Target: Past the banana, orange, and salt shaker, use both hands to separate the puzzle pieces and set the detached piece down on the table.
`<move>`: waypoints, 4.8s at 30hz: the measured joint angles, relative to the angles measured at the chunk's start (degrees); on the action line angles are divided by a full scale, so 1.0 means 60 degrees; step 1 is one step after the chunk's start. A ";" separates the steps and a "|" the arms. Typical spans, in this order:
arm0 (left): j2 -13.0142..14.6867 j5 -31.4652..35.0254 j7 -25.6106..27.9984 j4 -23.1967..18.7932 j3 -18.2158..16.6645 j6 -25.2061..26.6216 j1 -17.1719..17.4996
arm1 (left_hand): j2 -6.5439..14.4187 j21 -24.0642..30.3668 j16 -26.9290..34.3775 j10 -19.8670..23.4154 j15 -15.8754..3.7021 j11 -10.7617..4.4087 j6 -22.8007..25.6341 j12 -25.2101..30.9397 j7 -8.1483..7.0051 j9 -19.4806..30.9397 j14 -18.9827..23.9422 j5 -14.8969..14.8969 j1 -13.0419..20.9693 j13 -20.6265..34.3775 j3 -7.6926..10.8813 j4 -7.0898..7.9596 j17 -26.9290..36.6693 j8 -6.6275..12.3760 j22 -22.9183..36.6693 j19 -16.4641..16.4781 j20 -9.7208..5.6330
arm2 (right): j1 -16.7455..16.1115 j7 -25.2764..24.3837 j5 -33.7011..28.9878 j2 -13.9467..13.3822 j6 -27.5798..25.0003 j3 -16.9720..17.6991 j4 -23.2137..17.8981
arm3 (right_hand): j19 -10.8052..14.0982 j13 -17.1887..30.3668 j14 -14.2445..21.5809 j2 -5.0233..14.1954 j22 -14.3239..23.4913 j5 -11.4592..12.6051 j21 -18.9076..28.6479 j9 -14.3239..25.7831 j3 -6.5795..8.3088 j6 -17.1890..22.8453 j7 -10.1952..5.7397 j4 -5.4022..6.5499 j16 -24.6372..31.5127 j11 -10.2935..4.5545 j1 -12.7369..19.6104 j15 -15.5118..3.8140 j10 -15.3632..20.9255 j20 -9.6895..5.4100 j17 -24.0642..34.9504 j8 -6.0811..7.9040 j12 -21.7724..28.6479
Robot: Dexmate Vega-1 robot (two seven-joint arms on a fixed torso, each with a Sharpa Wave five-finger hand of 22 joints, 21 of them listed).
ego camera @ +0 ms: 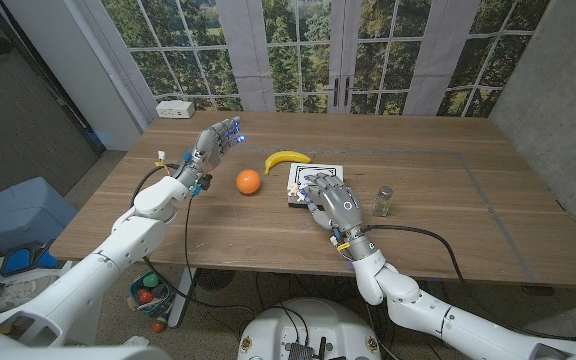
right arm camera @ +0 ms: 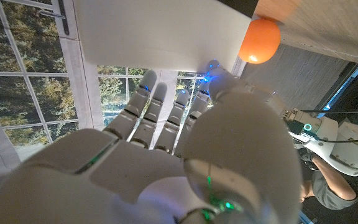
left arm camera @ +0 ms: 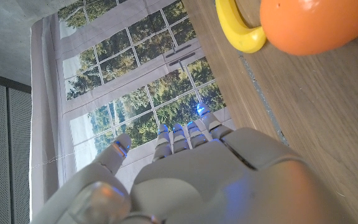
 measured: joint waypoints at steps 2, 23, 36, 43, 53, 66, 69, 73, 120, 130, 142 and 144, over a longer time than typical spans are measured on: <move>0.0007 -0.0005 -0.0005 0.0000 -0.0001 0.0009 0.0000 | 0.0000 0.0000 0.0000 0.0000 0.0000 0.0000 0.0000 0.0000 0.0000 0.0000 0.0000 0.0000 0.0000 0.0000 0.0000 0.0000 0.0000 0.0000 0.0000 0.0000 0.0000 | 0.0018 -0.0052 0.0060 0.0028 0.0046 -0.0003 0.0036 | 0.0000 0.0011 0.0072 0.0075 0.0000 0.0000 0.0000 0.0005 -0.0025 0.0273 0.0041 0.0025 0.0037 0.0002 -0.0075 0.0002 0.0066 0.0000 0.0026 0.0123 0.0000; 0.0038 -0.0041 -0.0128 0.0045 -0.0016 0.0029 -0.0033 | 0.0000 -0.0108 0.0000 0.0001 0.0000 -0.0001 -0.0034 0.0002 -0.0033 0.0000 0.0000 0.0000 0.0000 0.0000 -0.0026 -0.0026 -0.0022 -0.0041 0.0000 0.0051 -0.0052 | 0.0257 -0.0643 0.0431 0.0196 0.0769 -0.0015 0.0218 | -0.0173 0.0058 0.0119 0.0452 -0.0001 -0.0001 0.0073 0.0205 -0.0089 0.0463 0.0069 0.0089 0.0037 -0.0066 -0.0123 -0.0015 0.0133 0.0000 0.0044 0.0327 0.0037; 0.0063 0.0099 -0.0133 -0.0027 -0.0009 -0.0153 0.0006 | 0.0078 -0.0343 -0.0035 0.0001 0.0000 -0.0001 0.0322 0.0002 -0.0528 -0.0021 0.0000 -0.0073 0.0230 0.0000 -0.0045 -0.0565 -0.0094 0.0001 -0.0001 0.0171 -0.0035 | 0.0214 -0.0964 0.0544 0.0191 0.1060 0.0175 0.0052 | -0.0171 0.0099 0.0119 0.0515 -0.0002 -0.0036 0.0073 0.0344 -0.0129 0.0463 0.0070 0.0048 0.0037 -0.0066 -0.0186 -0.0015 0.0133 0.0000 0.0090 0.0435 0.0037; 0.0130 0.0386 -0.0081 -0.0080 0.0015 -0.0395 0.0035 | 0.0016 -0.0634 -0.0035 0.0001 0.0000 -0.0001 0.0755 0.0003 -0.1063 -0.0021 0.0000 -0.0282 0.0837 0.0000 0.0105 -0.1539 -0.0094 0.0071 0.0000 0.0299 -0.0062 | 0.0135 -0.1069 0.0526 0.0255 0.1268 0.0412 -0.0028 | -0.0171 0.0147 0.0118 0.0556 -0.0003 -0.0036 0.0146 0.0413 -0.0129 0.0428 0.0105 0.0048 0.0037 -0.0101 -0.0149 -0.0015 0.0168 0.0000 0.0089 0.0474 0.0037; 0.0371 0.0718 -0.0173 -0.0210 0.0100 -0.0427 0.0024 | -0.0457 -0.0983 -0.0074 -0.0036 -0.0008 -0.0107 0.0956 0.0003 -0.1399 -0.0017 -0.0008 -0.0491 0.1128 0.0000 -0.0087 -0.2392 -0.0093 0.0070 -0.0001 0.0341 -0.0103 | 0.0047 -0.1128 0.0492 0.0294 0.1494 0.0691 -0.0281 | -0.0170 0.0147 0.0118 0.0591 -0.0003 -0.0037 0.0146 0.0499 -0.0169 0.0427 0.0106 0.0008 0.0036 -0.0101 -0.0112 -0.0015 0.0168 0.0000 0.0089 0.0531 0.0037; 0.0861 0.1387 -0.0174 -0.0585 0.0187 -0.0477 0.0006 | -0.0589 -0.1352 -0.0063 -0.0308 0.0234 -0.0070 0.0870 -0.0026 -0.1589 0.0005 -0.0113 -0.0600 0.2010 0.0046 -0.0010 -0.2912 -0.0093 0.0070 -0.0001 0.0505 0.0131 | -0.0085 -0.1081 0.0513 0.0135 0.1581 0.0922 -0.0914 | -0.0223 0.0187 0.0118 0.0591 -0.0004 -0.0036 0.0234 0.0623 -0.0208 0.0375 0.0157 -0.0031 0.0002 -0.0101 -0.0111 -0.0015 0.0167 0.0053 0.0089 0.0620 0.0037; 0.0981 0.1619 -0.0029 -0.0742 0.0187 -0.0477 0.0065 | -0.0663 -0.1407 -0.0027 -0.0150 0.0386 -0.0065 0.0950 0.0005 -0.1533 0.0023 0.0057 -0.0600 0.2274 0.0051 -0.0010 -0.2913 -0.0082 0.0108 0.0051 0.0668 0.0294 | -0.0138 -0.0949 0.0632 0.0097 0.1643 0.1008 -0.1123 | -0.0223 0.0187 0.0121 0.0641 -0.0004 -0.0037 0.0239 0.0669 -0.0208 0.0375 0.0157 -0.0031 -0.0009 -0.0101 -0.0061 -0.0012 0.0167 0.0053 0.0088 0.0622 0.0037; 0.1084 0.1826 0.0104 -0.0878 0.0176 -0.0486 0.0138 | -0.0760 -0.1445 0.0047 0.0022 0.0425 -0.0088 0.1112 0.0087 -0.1548 0.0052 0.0256 -0.0600 0.2528 0.0052 -0.0011 -0.2913 -0.0068 0.0181 0.0053 0.0821 0.0448 | -0.0183 -0.0839 0.0741 0.0078 0.1693 0.1095 -0.1260 | -0.0223 0.0186 0.0153 0.0641 -0.0004 -0.0037 0.0239 0.0697 -0.0247 0.0375 0.0158 -0.0071 -0.0009 -0.0153 -0.0061 0.0018 0.0219 0.0053 0.0088 0.0694 0.0037; 0.1949 0.4245 0.1502 -0.2485 -0.0065 -0.0675 0.0745 | -0.2077 -0.2258 0.0001 0.1132 0.0205 -0.0890 0.4209 0.0152 -0.1567 0.0139 0.1265 -0.0636 0.6927 0.0049 0.0121 -0.2976 -0.0086 0.0856 0.0051 0.2686 0.0384 | -0.0275 0.0703 0.2035 0.0590 0.2748 0.1861 -0.2075 | -0.0185 0.0116 0.0354 0.0636 -0.0005 -0.0037 0.0484 0.0712 -0.0338 0.0624 0.0333 -0.0162 -0.0186 -0.0152 -0.0061 -0.0013 0.0425 0.0016 0.0017 0.0860 0.0037; 0.1282 0.3859 0.1214 -0.1738 0.0091 -0.1628 0.0610 | -0.2380 -0.2439 0.0001 0.1572 0.0045 -0.0990 0.5367 0.0227 -0.1570 0.0138 0.1500 -0.0591 0.7297 0.0048 -0.0557 -0.2871 -0.0068 0.1117 0.0095 0.2940 0.0348 | -0.0235 0.1056 0.2302 0.0804 0.2960 0.1910 -0.2077 | -0.0185 0.0117 0.0409 0.0574 -0.0028 -0.0037 0.0483 0.0685 -0.0378 0.0671 0.0381 -0.0202 -0.0186 -0.0186 0.0002 -0.0068 0.0458 0.0016 0.0016 0.0859 0.0037; 0.0706 0.3468 0.1002 -0.1179 0.0254 -0.2153 0.0396 | -0.2357 -0.2555 0.0001 0.2002 -0.0052 -0.1041 0.6177 0.0227 -0.1611 0.0137 0.1863 -0.0554 0.7797 0.0048 -0.0945 -0.2875 -0.0069 0.1271 0.0094 0.3145 0.0267 | -0.0151 0.1263 0.2407 0.0990 0.3131 0.1919 -0.2051 | -0.0185 0.0105 0.0461 0.0574 -0.0027 -0.0037 0.0519 0.0663 -0.0379 0.0721 0.0432 -0.0202 -0.0262 -0.0147 0.0001 -0.0015 0.0497 0.0016 0.0017 0.0841 0.0037; 0.0607 0.3401 0.0958 -0.1064 0.0287 -0.2215 0.0352 | -0.2356 -0.2575 0.0001 0.2091 -0.0037 -0.1088 0.6250 0.0227 -0.1602 0.0137 0.1910 -0.0554 0.7860 0.0048 -0.1007 -0.2893 -0.0069 0.1271 0.0094 0.3174 0.0239 | -0.0138 0.1292 0.2419 0.1013 0.3162 0.1919 -0.2038 | -0.0185 0.0072 0.0461 0.0574 -0.0027 -0.0037 0.0519 0.0664 -0.0378 0.0721 0.0432 -0.0202 -0.0262 -0.0117 0.0001 -0.0015 0.0526 0.0016 0.0017 0.0840 0.0037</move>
